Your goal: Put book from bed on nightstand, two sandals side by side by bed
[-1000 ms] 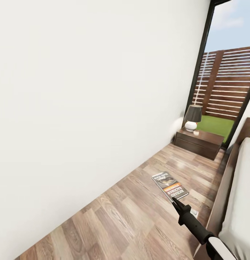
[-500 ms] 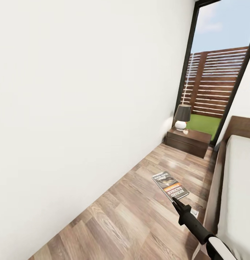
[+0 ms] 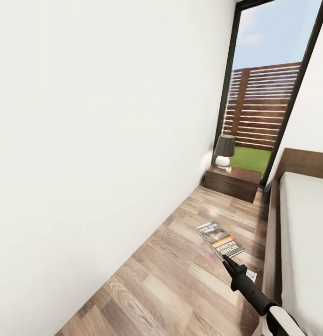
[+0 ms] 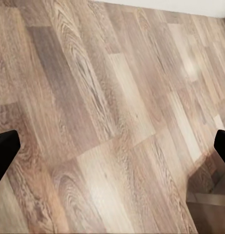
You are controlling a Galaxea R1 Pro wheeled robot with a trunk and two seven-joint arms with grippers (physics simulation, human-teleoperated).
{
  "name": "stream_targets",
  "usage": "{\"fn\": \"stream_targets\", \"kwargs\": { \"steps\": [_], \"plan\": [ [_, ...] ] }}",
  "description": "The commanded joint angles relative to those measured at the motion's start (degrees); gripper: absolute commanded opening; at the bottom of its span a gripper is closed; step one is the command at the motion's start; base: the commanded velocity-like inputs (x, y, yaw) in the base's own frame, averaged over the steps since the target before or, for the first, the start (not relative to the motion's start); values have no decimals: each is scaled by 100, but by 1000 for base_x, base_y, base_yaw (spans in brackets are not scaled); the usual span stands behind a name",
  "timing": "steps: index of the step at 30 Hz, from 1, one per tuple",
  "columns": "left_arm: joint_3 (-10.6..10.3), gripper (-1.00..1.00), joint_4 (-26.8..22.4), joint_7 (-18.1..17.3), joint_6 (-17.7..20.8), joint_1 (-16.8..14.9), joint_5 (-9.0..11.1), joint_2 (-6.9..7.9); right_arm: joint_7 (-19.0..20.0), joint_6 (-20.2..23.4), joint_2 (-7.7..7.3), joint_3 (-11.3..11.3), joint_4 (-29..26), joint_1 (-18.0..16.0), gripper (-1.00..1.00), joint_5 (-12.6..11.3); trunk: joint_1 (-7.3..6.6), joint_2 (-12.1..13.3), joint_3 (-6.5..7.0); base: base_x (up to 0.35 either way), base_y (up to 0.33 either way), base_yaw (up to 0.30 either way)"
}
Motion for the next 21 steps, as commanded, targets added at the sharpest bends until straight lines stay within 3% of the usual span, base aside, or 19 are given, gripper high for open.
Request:
{"fn": "stream_targets", "kwargs": {
  "steps": [1,21],
  "plan": [
    [-49,100,-10,-3,-21,2,54,3,-3,52,1,-8,0,-5,-100,-62,3,-2,-4,250,110,-182],
    [-49,100,-10,-3,-22,2,54,-1,-3,52,1,-10,0,-5,-100,-62,3,-2,-4,250,106,-182]
  ]
}}
